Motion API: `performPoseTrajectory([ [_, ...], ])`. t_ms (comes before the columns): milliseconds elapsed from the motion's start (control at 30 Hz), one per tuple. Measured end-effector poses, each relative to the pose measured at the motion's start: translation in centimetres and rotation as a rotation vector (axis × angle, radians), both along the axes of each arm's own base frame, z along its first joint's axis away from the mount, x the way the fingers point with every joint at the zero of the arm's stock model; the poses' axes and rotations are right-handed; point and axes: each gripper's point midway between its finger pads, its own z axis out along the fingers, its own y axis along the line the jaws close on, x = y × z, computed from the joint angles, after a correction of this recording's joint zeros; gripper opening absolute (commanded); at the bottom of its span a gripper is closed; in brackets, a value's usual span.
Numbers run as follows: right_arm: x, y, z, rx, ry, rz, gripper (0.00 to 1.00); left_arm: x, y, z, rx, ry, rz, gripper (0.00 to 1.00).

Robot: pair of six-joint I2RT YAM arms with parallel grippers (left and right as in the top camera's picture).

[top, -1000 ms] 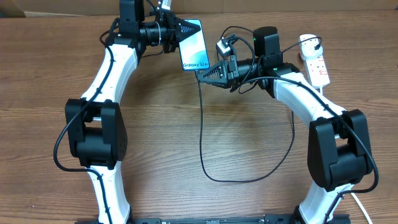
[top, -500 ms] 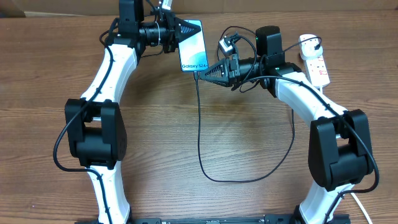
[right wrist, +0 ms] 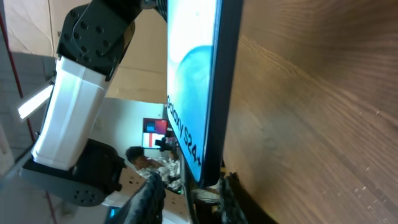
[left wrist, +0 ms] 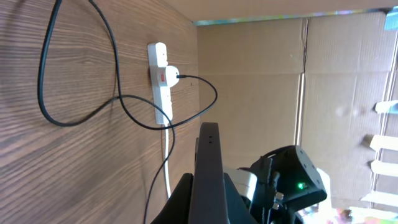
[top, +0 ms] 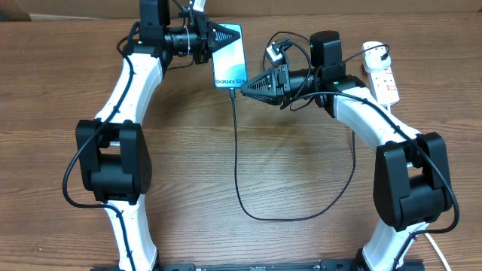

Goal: Plug charger to phone and switch on socket
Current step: 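Push the USB-C connector into the phone's port with the right gripper, then open the right gripper and pull it back from the phone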

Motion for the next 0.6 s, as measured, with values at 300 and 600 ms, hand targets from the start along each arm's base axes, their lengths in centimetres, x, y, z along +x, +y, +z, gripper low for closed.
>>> performPoseTrajectory([
  [300, 0.2, -1.1, -0.8, -0.019, 0.001, -0.02, 0.45, -1.5, 0.8, -2.1, 0.059, 0.012, -0.038, 0.04],
  [600, 0.2, -2.5, -4.6, -0.172, 0.071, -0.101, 0.46, -3.2, 1.6, -3.7, 0.112, -0.012, -0.09, 0.04],
])
